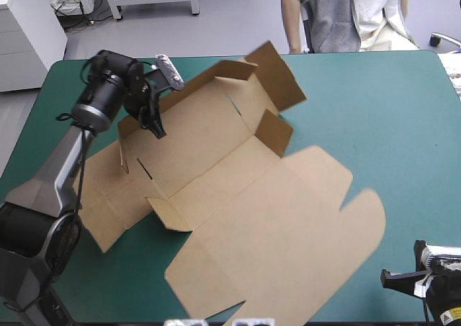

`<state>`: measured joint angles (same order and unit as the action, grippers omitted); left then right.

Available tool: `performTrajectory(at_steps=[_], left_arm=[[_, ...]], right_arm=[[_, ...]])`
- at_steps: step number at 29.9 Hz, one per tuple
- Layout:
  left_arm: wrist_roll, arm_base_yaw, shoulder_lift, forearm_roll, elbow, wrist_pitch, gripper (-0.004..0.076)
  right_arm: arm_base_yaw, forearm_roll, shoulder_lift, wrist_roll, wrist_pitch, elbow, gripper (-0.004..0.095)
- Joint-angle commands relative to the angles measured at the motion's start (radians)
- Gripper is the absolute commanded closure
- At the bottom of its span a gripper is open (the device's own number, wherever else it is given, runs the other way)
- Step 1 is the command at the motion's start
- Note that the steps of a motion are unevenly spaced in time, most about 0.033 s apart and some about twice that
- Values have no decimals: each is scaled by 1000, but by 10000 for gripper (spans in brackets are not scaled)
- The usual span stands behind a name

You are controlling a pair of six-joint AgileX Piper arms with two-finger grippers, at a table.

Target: Fold the box

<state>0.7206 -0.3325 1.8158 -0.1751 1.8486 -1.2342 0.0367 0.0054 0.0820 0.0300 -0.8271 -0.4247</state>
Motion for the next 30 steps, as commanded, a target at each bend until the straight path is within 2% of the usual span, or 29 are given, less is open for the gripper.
performTrajectory(at_steps=[1, 7, 13, 19, 25, 30], left_arm=[[15, -111, -16, -129, 29, 31, 734], [8, -278, -2, -392, 28, 88, 734], [-72, -383, -20, -598, 28, 94, 734], [-126, -472, -69, -616, 23, 82, 734], [-223, -581, -156, -733, -135, 124, 734], [-422, -682, -221, -915, -325, 145, 734]], right_arm=[[6, 46, 57, 29, 85, -29, 925], [6, 77, 86, 30, 98, -29, 925], [6, 77, 86, 30, 90, -29, 925], [6, 77, 86, 30, 81, -29, 925], [6, 77, 86, 4, 79, -29, 925], [6, 79, 86, 4, 79, -29, 924]])
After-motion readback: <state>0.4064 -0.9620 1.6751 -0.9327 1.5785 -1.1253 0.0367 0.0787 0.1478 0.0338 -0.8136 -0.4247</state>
